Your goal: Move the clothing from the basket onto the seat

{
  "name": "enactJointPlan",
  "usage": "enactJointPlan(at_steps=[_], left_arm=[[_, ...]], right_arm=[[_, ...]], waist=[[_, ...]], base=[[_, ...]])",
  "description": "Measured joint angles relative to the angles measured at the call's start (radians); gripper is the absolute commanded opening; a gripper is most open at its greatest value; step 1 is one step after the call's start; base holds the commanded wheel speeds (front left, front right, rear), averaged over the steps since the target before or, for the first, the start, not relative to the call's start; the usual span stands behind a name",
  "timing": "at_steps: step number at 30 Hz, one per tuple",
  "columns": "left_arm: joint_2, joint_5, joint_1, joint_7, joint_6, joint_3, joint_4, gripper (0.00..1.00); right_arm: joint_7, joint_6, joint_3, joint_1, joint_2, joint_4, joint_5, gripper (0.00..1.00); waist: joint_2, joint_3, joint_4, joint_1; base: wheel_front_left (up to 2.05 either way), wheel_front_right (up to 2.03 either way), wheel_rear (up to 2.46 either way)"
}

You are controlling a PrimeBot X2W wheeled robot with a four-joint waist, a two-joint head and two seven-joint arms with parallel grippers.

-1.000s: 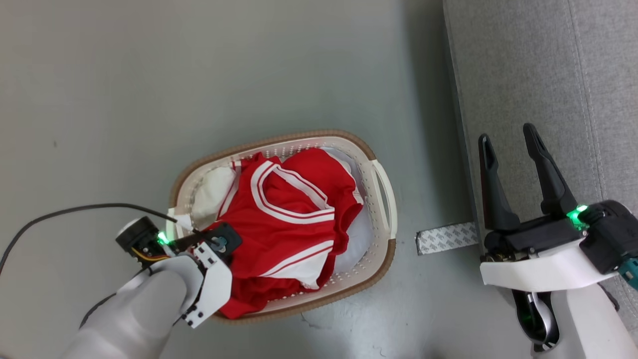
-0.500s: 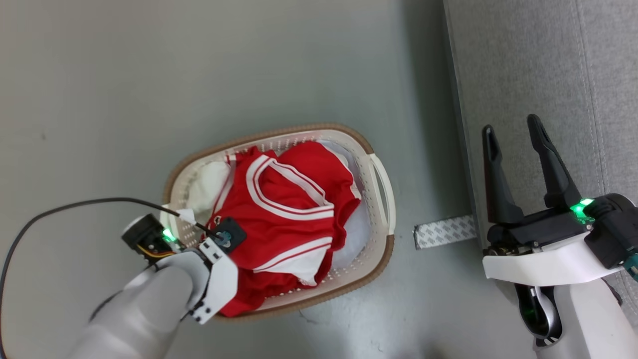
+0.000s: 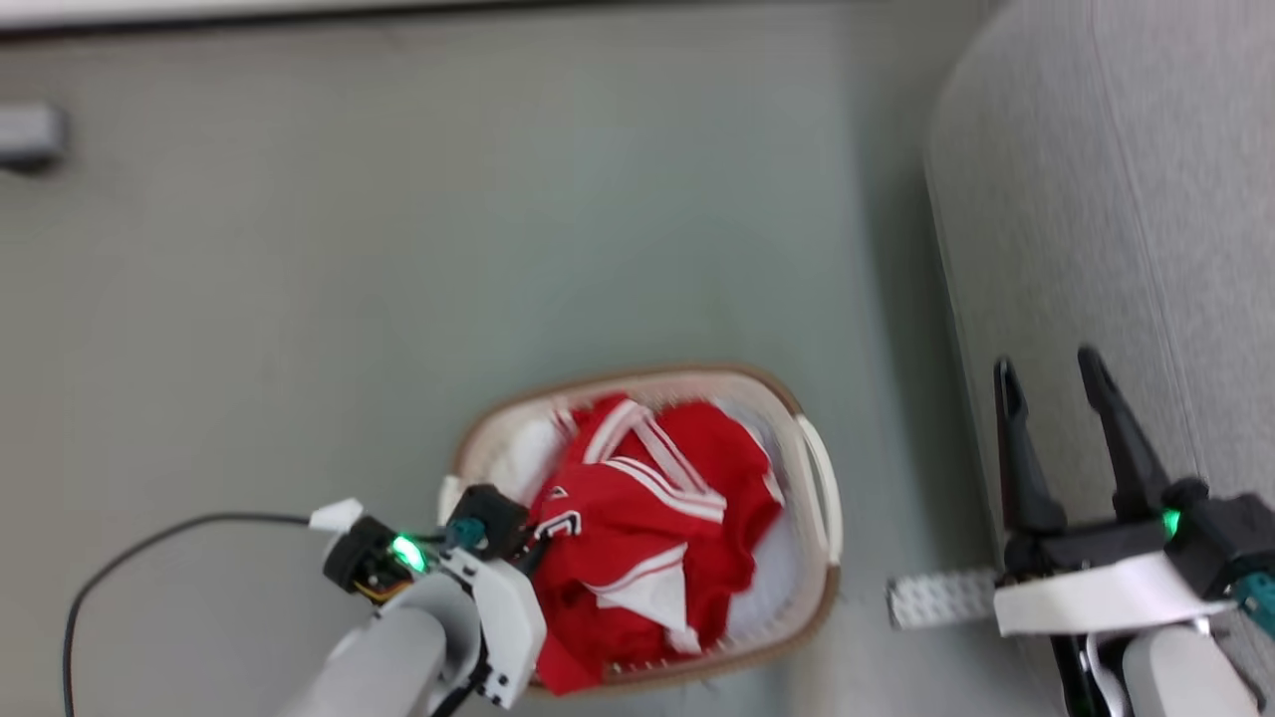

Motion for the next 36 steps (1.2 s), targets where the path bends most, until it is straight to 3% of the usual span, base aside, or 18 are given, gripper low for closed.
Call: enactJointPlan(at_steps=[5,11,24,30,36], left_arm=[[0.0,-0.058,0.071,-0.019,0.001,0.035,-0.089,0.0],[0.026,-0.109,0.159,-0.015,0.04,0.07,-0.241,0.0],[0.193,-0.162,0.298,0.151,0.185,0.128,-0.741,0.0],[0.264,-0.167,0.332,0.228,0.237,0.147,-0.936,0.0],[0.299,-0.169,0.344,0.274,0.265,0.149,-1.042,0.0]], right_arm=[[0.0,0.0,-0.026,0.064,0.0,0.034,-0.018,1.0],[0.0,0.0,-0.036,0.135,0.0,0.055,-0.025,1.0],[0.0,0.0,-0.022,0.234,0.0,0.053,-0.06,1.0],[0.0,0.0,0.086,0.22,-0.001,0.028,-0.091,1.0],[0.0,0.0,0.327,0.148,-0.006,0.051,-0.122,1.0]], waist=[[0.0,-0.117,0.053,-0.0001],[0.0,-0.261,0.11,-0.0002],[0.0,-0.483,0.192,-0.0003],[0.0,-0.511,0.197,-0.0002],[0.0,-0.518,0.183,-0.0002]], base=[[0.0,0.0,0.0],[0.0,0.0,0.0],[0.0,0.0,0.0],[0.0,0.0,0.0],[0.0,0.0,0.0]])
